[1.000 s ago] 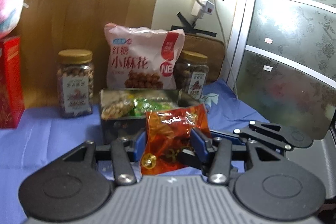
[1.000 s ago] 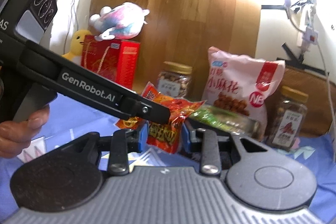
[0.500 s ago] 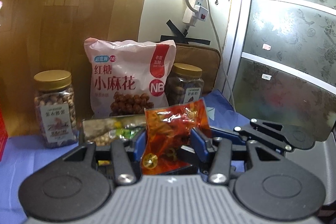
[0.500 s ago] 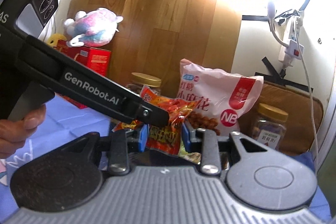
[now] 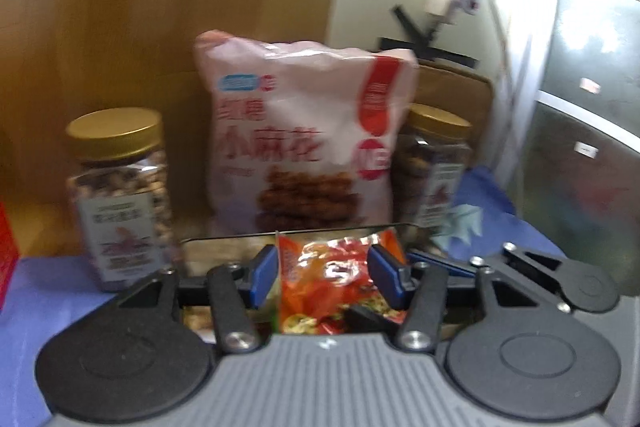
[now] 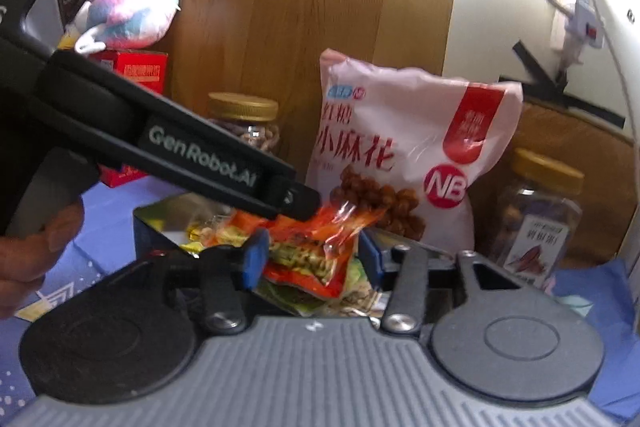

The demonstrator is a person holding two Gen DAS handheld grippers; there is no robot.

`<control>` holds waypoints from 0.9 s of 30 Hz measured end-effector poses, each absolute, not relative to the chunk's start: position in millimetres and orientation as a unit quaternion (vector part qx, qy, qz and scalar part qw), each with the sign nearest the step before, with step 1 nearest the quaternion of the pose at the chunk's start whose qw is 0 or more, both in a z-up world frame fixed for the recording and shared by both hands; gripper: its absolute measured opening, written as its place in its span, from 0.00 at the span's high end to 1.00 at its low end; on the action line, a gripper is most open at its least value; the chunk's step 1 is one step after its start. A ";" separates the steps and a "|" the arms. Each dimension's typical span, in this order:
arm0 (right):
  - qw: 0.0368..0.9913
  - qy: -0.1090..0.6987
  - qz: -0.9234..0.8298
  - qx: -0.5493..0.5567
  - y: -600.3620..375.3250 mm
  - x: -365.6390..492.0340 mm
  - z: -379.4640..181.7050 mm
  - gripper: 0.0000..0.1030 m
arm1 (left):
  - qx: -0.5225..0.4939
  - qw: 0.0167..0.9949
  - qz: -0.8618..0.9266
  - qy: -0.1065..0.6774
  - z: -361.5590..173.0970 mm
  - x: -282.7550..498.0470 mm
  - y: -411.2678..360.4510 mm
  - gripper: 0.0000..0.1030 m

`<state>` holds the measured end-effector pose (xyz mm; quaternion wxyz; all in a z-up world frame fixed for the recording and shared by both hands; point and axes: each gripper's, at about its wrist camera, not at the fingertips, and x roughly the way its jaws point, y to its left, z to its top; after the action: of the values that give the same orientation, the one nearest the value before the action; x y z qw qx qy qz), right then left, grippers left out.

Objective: Organize snacks
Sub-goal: 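Lift the red bag with both grippers and lower it into the tin, then move both grippers down to the green snack pack on the cloth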

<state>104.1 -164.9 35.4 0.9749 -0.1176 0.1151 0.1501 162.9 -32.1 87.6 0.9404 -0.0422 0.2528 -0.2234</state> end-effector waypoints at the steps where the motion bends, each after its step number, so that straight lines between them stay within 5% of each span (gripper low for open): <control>1: 0.975 0.113 0.148 -0.118 -164.5 102.5 35.1 0.49 | -0.050 0.941 -0.218 0.255 86.6 163.0 -26.8 0.50; 16: 0.983 0.108 0.139 -0.042 -184.2 31.3 46.4 0.49 | -0.096 0.932 -0.209 0.279 84.6 83.1 19.0 0.50; 27: 0.939 0.242 0.245 -0.017 -191.6 -45.2 11.9 0.48 | -0.141 0.870 -0.299 0.367 40.8 -2.1 31.7 0.46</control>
<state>-45.2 -191.6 11.9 0.9386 -0.0171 0.2419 0.2453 -2.1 31.7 40.8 0.8697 -0.1411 0.3665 -0.2990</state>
